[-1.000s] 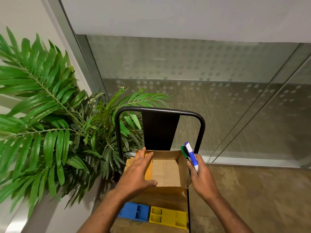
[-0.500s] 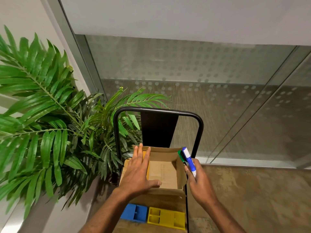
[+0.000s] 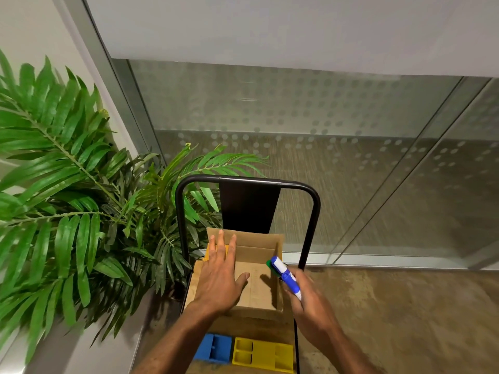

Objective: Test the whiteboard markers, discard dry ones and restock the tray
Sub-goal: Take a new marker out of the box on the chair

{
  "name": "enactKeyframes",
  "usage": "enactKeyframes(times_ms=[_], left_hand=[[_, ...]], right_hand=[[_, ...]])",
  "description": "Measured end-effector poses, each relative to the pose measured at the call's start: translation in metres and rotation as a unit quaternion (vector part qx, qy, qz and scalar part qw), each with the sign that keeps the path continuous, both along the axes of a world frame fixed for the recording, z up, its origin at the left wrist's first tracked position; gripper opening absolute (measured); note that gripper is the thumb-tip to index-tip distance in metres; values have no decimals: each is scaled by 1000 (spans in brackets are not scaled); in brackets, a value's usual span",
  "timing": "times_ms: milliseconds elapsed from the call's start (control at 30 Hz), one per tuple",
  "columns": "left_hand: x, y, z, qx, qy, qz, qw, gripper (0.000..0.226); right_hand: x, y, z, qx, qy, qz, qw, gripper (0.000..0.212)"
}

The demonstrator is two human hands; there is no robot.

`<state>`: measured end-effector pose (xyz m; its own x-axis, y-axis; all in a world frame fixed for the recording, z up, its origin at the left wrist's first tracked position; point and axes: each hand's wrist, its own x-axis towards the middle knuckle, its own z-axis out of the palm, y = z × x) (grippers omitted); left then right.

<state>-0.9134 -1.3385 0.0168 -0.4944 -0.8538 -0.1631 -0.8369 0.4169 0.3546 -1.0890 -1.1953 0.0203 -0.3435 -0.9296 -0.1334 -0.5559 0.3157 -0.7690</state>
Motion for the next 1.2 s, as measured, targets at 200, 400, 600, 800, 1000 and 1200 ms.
enactKeyframes(times_ms=[200, 400, 600, 800, 1000, 1200], left_hand=[[7, 1, 8, -14, 71, 23, 997, 66], [39, 20, 40, 20, 153, -2, 988, 77], [59, 29, 38, 52, -38, -211, 975, 107], [51, 18, 34, -18, 3, -157, 987, 76], [29, 0, 7, -119, -3, -136, 984, 70], [22, 1, -31, -70, -49, -106, 991, 64]], right_hand=[[-1, -14, -6, 31, 17, 72, 997, 31], [-4, -29, -14, 41, 49, 79, 995, 31], [-8, -27, -9, 24, 55, 59, 996, 35], [-18, -18, -2, -6, 40, -5, 999, 38], [-3, -12, 5, -79, 40, -21, 996, 38], [27, -22, -23, -131, 213, 54, 967, 51]])
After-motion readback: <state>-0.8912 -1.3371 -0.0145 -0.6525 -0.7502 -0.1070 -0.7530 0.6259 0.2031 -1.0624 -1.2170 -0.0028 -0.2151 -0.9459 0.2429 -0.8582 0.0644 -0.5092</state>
